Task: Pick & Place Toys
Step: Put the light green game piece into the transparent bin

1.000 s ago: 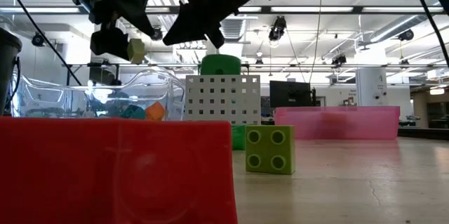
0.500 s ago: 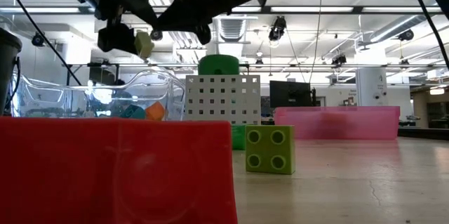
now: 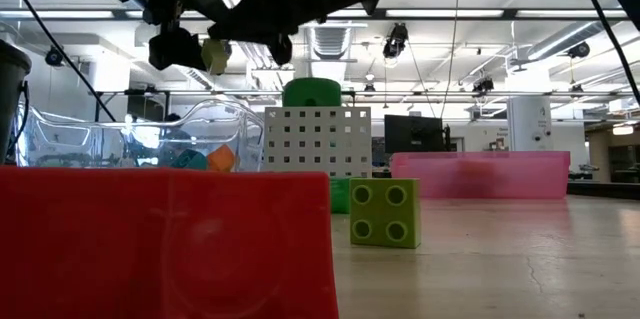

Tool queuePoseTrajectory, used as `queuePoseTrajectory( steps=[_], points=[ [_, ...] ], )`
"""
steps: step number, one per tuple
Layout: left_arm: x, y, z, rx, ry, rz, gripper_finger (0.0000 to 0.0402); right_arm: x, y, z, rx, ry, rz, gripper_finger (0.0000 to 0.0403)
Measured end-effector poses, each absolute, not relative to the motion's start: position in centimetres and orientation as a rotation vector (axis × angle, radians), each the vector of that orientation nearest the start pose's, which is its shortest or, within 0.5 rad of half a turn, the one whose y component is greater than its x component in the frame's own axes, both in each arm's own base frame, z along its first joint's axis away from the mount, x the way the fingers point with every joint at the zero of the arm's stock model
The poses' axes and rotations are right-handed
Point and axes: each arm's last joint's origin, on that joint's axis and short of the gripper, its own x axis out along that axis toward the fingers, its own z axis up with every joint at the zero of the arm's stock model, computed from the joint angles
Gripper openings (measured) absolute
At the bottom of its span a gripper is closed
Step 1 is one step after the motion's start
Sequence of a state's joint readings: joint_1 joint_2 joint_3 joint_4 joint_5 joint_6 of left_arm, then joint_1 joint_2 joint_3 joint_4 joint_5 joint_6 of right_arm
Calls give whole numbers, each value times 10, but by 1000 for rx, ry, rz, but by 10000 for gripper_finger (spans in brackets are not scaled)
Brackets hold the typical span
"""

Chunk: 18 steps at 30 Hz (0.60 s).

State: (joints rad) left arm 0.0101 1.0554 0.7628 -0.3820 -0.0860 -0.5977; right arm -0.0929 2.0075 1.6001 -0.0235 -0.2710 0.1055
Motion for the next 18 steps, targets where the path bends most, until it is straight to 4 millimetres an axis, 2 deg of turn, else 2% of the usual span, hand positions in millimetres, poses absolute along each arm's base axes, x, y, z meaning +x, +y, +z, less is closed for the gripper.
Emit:
queuePoseTrajectory(
  steps=[7,14,18],
  points=[
    [217,5,259,-549,628,291,385,466,-37,257,185,455,151,8],
    [217,4,259,-553,632,281,385,469,-38,271,167,405,143,8],
    [217,4,259,-555,634,277,385,469,-38,273,164,404,144,8]
  ],
)
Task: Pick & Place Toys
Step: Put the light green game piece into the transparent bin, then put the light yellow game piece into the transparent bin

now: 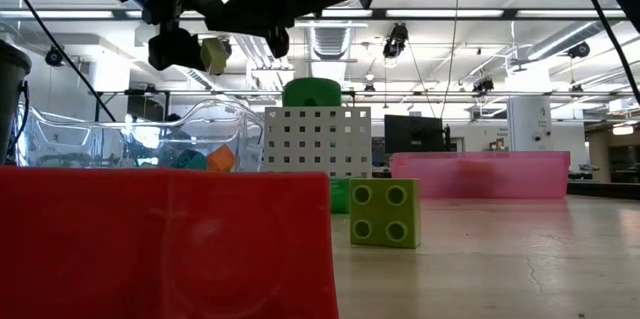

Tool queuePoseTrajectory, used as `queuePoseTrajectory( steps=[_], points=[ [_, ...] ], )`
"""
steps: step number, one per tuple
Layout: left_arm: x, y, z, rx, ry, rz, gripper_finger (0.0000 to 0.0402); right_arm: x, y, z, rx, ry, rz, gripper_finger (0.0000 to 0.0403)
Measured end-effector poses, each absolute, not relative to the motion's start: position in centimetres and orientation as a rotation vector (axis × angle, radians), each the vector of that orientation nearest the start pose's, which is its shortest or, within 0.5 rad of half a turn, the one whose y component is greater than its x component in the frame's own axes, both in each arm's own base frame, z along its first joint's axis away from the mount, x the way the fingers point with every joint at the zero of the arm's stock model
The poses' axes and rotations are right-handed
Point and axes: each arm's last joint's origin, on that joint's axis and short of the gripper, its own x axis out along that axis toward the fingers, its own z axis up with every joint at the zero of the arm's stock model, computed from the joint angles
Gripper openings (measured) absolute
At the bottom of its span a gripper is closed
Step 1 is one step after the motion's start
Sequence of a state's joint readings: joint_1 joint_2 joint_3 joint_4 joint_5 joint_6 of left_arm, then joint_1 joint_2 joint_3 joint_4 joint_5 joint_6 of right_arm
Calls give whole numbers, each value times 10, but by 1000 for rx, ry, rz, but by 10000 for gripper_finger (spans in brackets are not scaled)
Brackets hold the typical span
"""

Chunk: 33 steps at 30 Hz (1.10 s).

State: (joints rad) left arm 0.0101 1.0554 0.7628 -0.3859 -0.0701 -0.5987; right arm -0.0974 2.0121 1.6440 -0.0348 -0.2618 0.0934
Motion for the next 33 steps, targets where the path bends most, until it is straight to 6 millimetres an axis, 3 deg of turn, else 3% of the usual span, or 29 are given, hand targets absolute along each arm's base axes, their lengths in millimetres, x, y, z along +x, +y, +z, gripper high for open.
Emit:
queuePoseTrajectory(
  steps=[23,29,33],
  points=[
    [216,4,258,-552,659,247,385,464,-42,258,181,503,78,8],
    [213,3,254,-607,708,278,385,456,-41,276,182,519,77,8],
    [213,-4,254,-619,735,194,385,442,-38,286,232,598,61,8]
  ],
)
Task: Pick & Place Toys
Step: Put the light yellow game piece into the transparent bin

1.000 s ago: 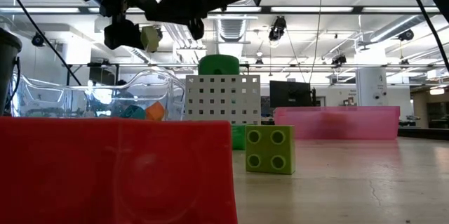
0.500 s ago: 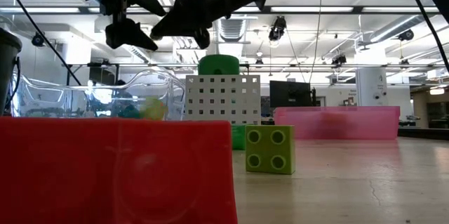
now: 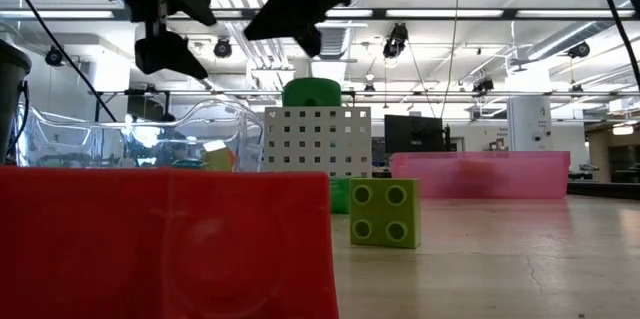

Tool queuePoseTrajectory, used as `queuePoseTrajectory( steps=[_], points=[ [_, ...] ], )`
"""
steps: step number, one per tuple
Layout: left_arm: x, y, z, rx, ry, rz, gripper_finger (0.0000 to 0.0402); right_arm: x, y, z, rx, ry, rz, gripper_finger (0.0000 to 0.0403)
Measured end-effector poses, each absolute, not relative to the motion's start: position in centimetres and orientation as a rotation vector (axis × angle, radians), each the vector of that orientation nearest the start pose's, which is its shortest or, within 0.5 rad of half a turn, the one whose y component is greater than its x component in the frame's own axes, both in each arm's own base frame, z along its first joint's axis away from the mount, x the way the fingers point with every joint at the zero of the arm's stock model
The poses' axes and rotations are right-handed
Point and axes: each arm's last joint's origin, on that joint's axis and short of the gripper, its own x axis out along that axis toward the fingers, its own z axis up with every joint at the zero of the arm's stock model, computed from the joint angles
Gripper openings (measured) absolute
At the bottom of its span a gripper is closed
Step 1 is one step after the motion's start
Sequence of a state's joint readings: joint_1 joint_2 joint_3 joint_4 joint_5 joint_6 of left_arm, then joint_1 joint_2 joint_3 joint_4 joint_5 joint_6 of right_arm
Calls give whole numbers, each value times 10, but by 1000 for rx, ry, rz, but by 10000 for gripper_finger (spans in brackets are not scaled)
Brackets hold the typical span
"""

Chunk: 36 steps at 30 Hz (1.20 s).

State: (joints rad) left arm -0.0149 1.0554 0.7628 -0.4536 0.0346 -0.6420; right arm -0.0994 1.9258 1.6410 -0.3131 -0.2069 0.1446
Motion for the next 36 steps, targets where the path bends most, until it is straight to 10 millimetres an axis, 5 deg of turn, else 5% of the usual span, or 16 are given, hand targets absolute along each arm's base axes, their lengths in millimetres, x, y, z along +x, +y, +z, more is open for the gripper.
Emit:
queuePoseTrajectory(
  steps=[5,17,27,36],
  points=[
    [217,-24,252,-588,762,77,385,418,-17,298,281,734,31,8],
    [265,-65,237,-468,874,-35,385,373,81,296,121,972,-18,8],
    [310,-79,218,-277,1067,0,385,336,133,261,143,1132,-2,8],
    [314,-79,182,-328,1204,92,385,283,145,224,309,1054,-45,8]
  ],
)
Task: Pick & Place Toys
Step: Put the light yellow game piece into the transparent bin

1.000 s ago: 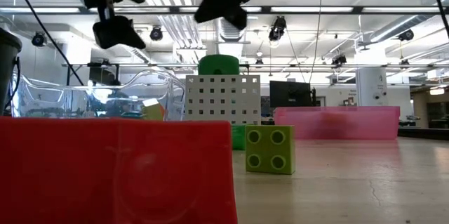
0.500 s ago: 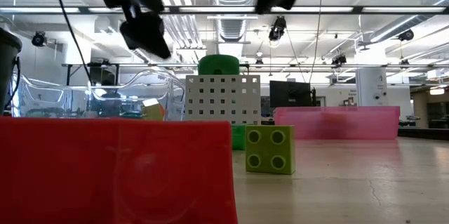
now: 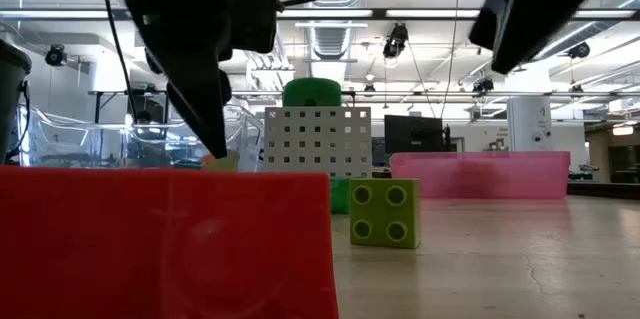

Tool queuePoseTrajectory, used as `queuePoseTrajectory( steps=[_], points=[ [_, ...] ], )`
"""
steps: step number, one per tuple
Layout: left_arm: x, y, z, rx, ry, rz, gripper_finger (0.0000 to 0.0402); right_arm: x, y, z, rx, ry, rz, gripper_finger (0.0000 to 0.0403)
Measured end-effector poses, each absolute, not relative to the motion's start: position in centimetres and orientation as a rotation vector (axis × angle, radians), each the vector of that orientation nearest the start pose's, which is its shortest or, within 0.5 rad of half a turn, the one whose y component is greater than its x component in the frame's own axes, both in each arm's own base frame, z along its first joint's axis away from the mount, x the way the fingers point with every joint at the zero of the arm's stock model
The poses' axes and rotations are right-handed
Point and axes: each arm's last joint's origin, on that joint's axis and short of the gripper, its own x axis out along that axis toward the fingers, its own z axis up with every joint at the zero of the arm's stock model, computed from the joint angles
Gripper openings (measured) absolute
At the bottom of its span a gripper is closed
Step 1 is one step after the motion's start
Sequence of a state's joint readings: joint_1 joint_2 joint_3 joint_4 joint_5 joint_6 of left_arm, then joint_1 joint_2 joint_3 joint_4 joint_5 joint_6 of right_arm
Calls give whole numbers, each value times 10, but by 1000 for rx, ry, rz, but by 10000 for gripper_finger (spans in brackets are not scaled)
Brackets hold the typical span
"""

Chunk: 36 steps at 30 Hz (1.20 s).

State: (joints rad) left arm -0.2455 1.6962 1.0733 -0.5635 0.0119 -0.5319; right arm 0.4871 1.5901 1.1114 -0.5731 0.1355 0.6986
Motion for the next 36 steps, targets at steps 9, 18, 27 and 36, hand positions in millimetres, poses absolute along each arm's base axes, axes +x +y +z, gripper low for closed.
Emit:
queuePoseTrajectory(
  steps=[9,18,27,36],
  points=[
    [318,-82,192,-376,1155,118,385,259,133,212,353,889,-103,8],
    [326,-129,221,-23,1008,24,385,250,130,197,361,891,-147,8],
    [339,-179,188,180,1068,-97,385,252,132,198,372,857,-129,8],
    [356,-192,162,182,1109,-102,385,251,132,198,353,858,-120,8]
  ],
)
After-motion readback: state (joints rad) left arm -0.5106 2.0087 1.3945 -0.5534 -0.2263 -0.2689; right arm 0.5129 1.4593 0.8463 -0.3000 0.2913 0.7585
